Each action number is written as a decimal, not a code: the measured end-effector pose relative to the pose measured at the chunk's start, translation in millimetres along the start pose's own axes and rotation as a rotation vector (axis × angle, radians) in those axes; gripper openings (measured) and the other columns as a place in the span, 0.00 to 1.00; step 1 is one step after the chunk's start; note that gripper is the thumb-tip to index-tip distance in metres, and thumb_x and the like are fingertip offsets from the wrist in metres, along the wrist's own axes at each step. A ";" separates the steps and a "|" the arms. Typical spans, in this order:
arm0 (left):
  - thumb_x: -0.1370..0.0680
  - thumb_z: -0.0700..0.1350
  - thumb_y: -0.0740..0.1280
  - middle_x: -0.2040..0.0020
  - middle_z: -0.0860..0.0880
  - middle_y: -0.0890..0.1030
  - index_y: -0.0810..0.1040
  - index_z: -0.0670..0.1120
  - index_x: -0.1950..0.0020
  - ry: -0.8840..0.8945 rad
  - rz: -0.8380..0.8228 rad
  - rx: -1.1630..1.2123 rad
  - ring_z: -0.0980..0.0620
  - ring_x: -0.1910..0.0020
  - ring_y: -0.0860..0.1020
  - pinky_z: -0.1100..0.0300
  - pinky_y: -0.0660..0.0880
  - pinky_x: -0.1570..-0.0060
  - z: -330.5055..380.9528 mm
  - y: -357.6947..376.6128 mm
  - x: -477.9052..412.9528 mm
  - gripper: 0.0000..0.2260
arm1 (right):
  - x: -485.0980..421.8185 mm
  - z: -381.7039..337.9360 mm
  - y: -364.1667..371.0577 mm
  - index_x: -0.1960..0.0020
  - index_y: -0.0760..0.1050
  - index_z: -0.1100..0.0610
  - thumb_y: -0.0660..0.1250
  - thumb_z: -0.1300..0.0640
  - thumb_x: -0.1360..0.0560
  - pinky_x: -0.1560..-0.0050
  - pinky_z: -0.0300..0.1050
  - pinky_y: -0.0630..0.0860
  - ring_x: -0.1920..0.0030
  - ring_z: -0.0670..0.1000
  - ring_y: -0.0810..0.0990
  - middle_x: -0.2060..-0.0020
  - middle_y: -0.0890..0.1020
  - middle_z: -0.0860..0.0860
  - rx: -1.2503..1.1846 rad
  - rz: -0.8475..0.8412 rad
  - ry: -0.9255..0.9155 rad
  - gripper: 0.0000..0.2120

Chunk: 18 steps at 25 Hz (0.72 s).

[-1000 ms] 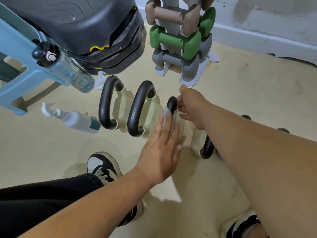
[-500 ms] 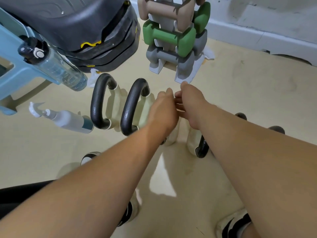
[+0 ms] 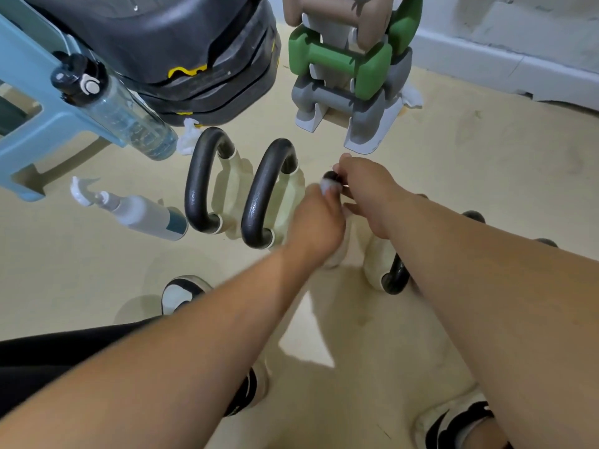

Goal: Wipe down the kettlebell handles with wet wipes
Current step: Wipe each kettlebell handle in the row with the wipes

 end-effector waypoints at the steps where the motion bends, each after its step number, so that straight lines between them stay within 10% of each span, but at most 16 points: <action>1: 0.15 0.56 0.51 0.53 0.42 0.80 0.75 0.44 0.47 -0.105 -0.061 0.060 0.41 0.55 0.80 0.53 0.74 0.57 6.7 -4.6 -22.5 0.20 | 2.4 -1.1 -0.6 0.47 0.78 0.59 0.56 0.50 0.24 0.33 0.61 0.73 0.39 0.60 0.78 0.42 0.81 0.57 0.012 0.000 -0.006 0.17; 4: 0.18 0.62 0.50 0.55 0.37 0.83 0.78 0.37 0.45 -0.242 -0.063 0.203 0.37 0.56 0.82 0.50 0.80 0.57 11.5 -3.3 -46.1 0.31 | 9.9 -5.3 -3.2 0.41 0.76 0.62 0.56 0.57 0.18 0.31 0.60 0.71 0.35 0.64 0.75 0.40 0.78 0.60 0.056 -0.014 -0.031 0.14; 7: 0.15 0.57 0.49 0.59 0.52 0.79 0.75 0.45 0.45 0.007 0.092 0.118 0.48 0.58 0.79 0.57 0.68 0.63 0.2 4.2 -2.6 0.21 | 12.3 0.5 -5.7 0.30 0.72 0.66 0.57 0.60 0.18 0.31 0.55 0.70 0.42 0.57 0.75 0.44 0.75 0.57 0.141 -0.045 -0.099 0.19; 13: 0.14 0.48 0.55 0.20 0.54 0.64 0.50 0.54 0.17 0.119 0.087 0.161 0.69 0.29 0.63 0.72 0.61 0.32 -71.3 31.2 89.9 0.26 | 13.8 11.0 0.3 0.25 0.69 0.52 0.63 0.51 0.20 0.39 0.39 0.66 0.34 0.50 0.74 0.31 0.74 0.47 0.251 -0.034 -0.210 0.24; 18: 0.15 0.50 0.56 0.36 0.50 0.77 0.64 0.48 0.25 0.014 0.134 0.160 0.48 0.37 0.77 0.53 0.73 0.41 -47.6 22.3 76.4 0.18 | 10.4 8.0 8.2 0.25 0.68 0.54 0.63 0.51 0.19 0.29 0.48 0.69 0.32 0.55 0.74 0.30 0.74 0.52 0.341 -0.007 -0.233 0.23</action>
Point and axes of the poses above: each hand's wrist, its own x-axis away from the middle knuckle, its own y-axis out of the palm, z = x × y, the point moved 1 cm from there along -x, towards the middle knuckle
